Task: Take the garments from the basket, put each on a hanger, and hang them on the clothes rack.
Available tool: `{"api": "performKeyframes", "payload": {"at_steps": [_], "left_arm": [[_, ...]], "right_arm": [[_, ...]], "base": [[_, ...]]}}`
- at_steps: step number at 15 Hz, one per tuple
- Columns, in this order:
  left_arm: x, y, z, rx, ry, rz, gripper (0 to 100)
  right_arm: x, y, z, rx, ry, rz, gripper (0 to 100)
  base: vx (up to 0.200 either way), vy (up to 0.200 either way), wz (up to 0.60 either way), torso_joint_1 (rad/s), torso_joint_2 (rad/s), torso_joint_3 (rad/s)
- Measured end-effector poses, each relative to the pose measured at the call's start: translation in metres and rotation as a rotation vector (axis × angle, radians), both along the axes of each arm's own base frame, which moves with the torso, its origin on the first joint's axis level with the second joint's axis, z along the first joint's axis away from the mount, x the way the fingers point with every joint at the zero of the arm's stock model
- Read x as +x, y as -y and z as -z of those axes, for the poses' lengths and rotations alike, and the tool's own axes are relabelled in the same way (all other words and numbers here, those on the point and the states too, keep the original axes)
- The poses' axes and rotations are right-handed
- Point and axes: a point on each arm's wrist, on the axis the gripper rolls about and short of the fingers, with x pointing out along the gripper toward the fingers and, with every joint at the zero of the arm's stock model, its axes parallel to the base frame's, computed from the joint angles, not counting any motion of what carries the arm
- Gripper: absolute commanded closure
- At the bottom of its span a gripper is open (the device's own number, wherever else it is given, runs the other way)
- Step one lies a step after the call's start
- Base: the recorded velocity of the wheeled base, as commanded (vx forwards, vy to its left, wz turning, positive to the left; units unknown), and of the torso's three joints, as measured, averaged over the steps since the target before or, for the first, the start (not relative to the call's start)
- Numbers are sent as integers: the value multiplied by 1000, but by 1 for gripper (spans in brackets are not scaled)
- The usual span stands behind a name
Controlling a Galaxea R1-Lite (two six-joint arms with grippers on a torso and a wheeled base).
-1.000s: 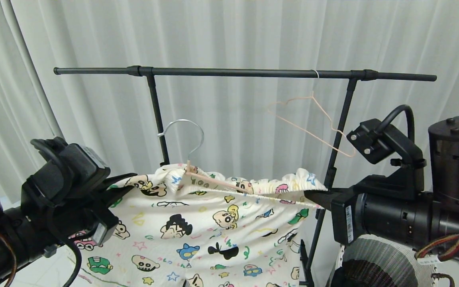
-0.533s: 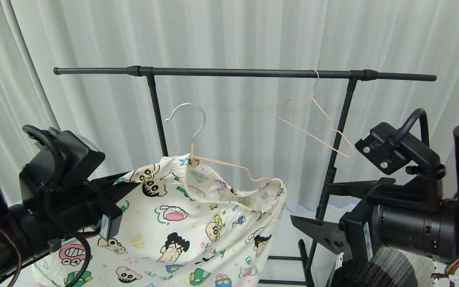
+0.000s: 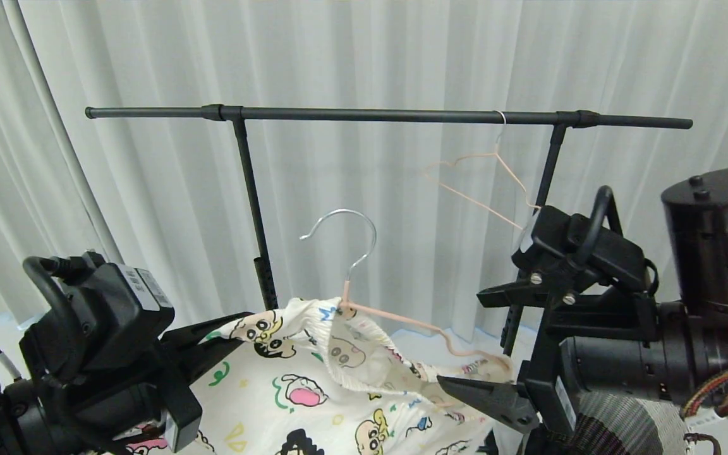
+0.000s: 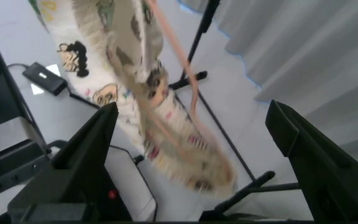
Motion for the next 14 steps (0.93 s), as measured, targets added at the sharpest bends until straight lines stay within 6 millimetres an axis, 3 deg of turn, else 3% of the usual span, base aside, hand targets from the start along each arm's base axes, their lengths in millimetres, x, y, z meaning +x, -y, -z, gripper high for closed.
{"api": "performKeyframes", "payload": {"at_steps": [4,14], "left_arm": [[-8,3,-2,-4,21,45,100],[-10,7,-5,8,47,80,100]], "right_arm": [[12,-20,-3,-58,-55,-41,0],[22,-37,24,-182,-118,-109,0]], "base": [[0,0,0,0,0,0],[0,0,0,0,0,0]]}}
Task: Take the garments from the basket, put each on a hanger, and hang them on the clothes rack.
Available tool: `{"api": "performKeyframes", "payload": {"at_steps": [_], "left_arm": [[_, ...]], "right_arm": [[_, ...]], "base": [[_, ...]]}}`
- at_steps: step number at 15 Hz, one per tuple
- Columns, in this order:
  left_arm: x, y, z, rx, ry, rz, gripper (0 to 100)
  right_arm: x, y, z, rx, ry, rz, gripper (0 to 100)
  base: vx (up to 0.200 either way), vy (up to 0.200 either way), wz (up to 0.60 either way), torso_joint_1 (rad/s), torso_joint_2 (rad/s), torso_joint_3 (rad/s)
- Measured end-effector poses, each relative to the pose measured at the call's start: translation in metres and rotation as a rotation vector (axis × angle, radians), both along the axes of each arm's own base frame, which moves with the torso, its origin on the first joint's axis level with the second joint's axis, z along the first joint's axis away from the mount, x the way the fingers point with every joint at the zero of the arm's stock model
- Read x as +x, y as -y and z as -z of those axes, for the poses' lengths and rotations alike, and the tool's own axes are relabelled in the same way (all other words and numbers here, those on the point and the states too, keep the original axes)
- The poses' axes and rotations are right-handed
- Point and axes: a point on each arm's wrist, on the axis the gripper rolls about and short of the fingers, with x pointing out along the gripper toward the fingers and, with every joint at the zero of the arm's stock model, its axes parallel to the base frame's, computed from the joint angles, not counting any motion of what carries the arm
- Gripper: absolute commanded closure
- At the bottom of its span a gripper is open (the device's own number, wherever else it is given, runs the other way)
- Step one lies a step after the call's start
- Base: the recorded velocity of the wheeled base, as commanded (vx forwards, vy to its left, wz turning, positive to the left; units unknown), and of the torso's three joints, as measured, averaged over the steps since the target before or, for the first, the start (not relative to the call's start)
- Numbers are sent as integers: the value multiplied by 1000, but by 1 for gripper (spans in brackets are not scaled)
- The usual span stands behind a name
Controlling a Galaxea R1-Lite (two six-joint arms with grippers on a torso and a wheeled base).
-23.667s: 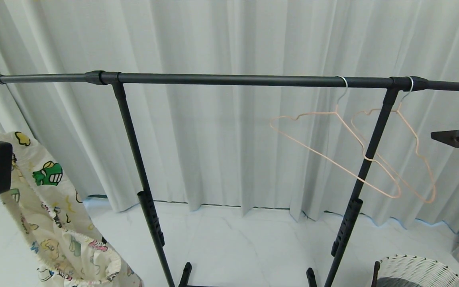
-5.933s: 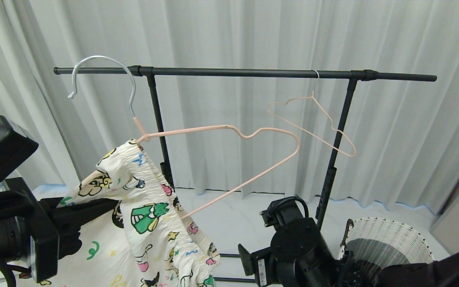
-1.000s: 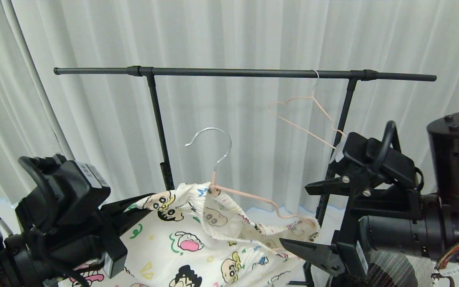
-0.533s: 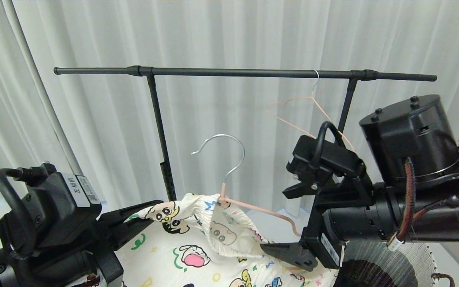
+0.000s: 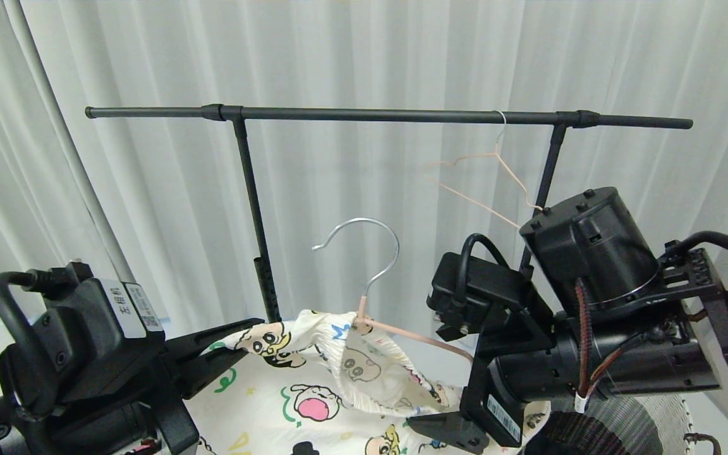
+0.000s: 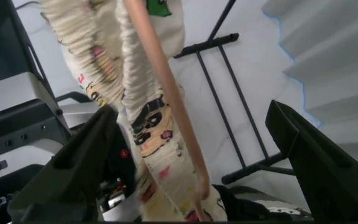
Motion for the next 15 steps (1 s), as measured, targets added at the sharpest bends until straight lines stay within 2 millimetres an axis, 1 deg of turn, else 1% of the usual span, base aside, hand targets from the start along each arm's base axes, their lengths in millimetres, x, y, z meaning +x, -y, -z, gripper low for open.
{"api": "performKeyframes", "payload": {"at_steps": [1,8,10,11,13,15], "left_arm": [[0,0,0,0,0,1,100],[0,0,0,1,-1,0,100],[0,0,1,1,-1,0,100],[0,0,1,3,-3,0,0],[1,1,3,8,-12,-2,0],[4,0,5,12,-23,-29,0]], "right_arm": [[1,-1,1,-3,-3,0,100],[5,-1,2,-2,7,19,100],[7,-2,-1,15,57,37,100],[9,-3,-2,27,92,40,100],[10,-5,-5,52,156,30,100],[15,0,-2,56,248,9,100]], "base": [[0,0,0,0,0,0],[0,0,0,0,0,0],[0,0,0,0,0,0],[0,0,0,0,0,0],[0,0,0,0,0,0],[0,0,0,0,0,0]]}}
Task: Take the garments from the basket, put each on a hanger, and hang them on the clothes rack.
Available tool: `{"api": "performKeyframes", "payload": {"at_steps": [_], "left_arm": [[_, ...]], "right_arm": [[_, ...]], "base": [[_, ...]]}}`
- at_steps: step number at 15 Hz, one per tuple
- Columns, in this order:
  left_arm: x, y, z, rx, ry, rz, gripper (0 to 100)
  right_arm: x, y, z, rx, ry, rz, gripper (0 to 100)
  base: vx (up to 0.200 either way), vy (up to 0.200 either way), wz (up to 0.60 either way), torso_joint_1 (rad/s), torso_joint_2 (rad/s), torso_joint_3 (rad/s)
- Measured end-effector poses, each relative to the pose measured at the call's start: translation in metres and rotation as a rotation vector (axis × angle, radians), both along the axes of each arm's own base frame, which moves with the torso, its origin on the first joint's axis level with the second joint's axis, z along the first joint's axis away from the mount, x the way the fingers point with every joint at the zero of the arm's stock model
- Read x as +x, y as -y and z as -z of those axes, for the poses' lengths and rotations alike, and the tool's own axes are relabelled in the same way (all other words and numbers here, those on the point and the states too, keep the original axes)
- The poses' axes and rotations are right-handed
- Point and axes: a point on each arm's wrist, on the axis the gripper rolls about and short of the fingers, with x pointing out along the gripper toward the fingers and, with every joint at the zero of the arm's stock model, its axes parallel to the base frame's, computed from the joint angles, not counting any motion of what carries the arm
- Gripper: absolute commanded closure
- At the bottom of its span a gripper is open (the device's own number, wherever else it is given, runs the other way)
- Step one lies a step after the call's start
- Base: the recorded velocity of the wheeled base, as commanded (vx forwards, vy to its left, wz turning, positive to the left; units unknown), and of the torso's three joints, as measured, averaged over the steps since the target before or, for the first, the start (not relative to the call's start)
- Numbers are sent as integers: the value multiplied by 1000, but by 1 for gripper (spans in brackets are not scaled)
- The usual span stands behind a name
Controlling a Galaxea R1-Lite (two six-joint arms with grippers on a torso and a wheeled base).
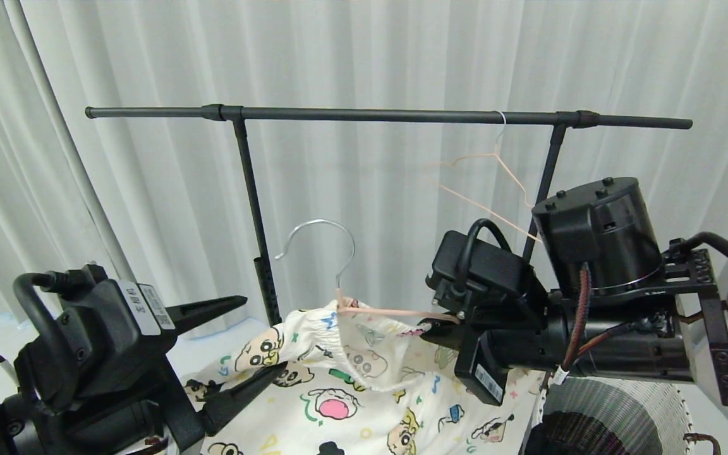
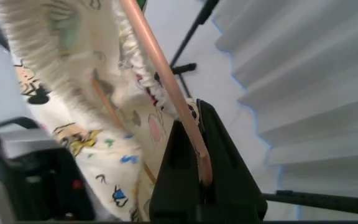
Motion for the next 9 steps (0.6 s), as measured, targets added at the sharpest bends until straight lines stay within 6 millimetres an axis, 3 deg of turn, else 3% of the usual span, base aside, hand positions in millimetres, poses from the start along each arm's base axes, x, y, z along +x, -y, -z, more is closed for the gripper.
{"api": "performKeyframes", "payload": {"at_steps": [4,9], "left_arm": [[5,-14,4,3,-13,-95,0],[-8,-37,22,16,-40,-190,0]], "right_arm": [[16,19,4,27,142,43,100],[25,39,-1,43,170,130,100]], "base": [[0,0,0,0,0,0],[0,0,0,0,0,0]]}}
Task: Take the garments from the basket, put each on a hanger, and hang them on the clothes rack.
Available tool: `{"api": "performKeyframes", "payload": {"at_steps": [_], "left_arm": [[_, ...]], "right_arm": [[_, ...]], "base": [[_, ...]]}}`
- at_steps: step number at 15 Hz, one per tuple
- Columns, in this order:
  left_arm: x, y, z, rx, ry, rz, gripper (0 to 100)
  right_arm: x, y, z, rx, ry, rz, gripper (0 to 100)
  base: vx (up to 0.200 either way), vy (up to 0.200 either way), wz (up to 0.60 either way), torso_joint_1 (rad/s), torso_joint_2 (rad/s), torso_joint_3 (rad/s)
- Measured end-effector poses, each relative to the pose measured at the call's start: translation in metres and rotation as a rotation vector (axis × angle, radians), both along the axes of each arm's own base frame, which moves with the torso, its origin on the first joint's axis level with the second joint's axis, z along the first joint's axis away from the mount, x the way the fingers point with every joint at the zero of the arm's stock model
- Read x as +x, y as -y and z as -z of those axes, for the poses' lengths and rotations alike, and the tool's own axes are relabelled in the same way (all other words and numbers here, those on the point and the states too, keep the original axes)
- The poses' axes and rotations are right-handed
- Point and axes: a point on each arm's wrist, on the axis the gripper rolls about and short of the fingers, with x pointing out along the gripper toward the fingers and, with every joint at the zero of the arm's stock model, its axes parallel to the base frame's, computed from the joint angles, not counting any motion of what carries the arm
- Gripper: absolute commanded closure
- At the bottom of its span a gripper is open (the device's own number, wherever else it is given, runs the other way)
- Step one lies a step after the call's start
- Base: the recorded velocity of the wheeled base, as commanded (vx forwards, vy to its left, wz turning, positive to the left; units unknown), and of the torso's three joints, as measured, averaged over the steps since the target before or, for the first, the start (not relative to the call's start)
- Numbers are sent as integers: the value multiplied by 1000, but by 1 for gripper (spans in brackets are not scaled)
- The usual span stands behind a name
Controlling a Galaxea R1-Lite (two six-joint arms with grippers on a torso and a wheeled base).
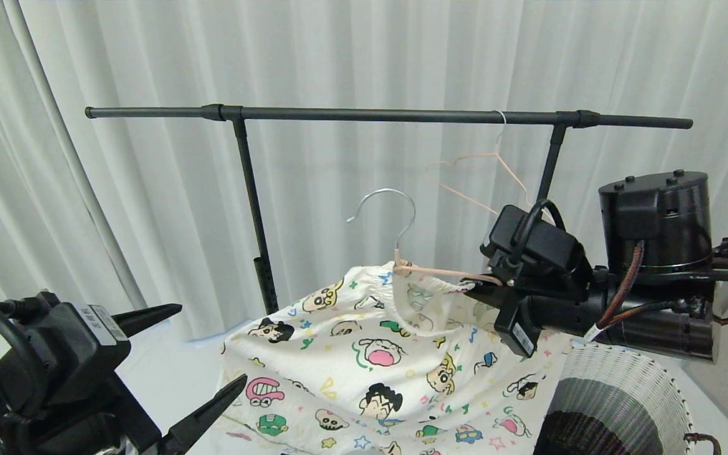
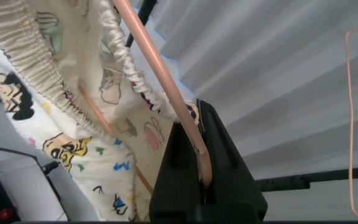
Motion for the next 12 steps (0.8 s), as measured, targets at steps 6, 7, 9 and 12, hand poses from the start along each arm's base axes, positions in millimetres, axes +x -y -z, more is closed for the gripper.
{"api": "performKeyframes", "payload": {"at_steps": [6,7,9,12], "left_arm": [[3,-20,31,-31,-167,-98,0],[7,-21,34,-30,-192,-106,0],[11,-21,39,-22,-228,-115,0],[17,-20,43,-20,-266,-107,0]], "right_arm": [[-5,6,-9,33,11,-23,100],[-6,7,-10,37,14,-26,100],[-8,8,-11,39,14,-34,100],[-13,12,-10,36,11,-36,100]], "base": [[0,0,0,0,0,0],[0,0,0,0,0,0],[0,0,0,0,0,0],[0,0,0,0,0,0]]}}
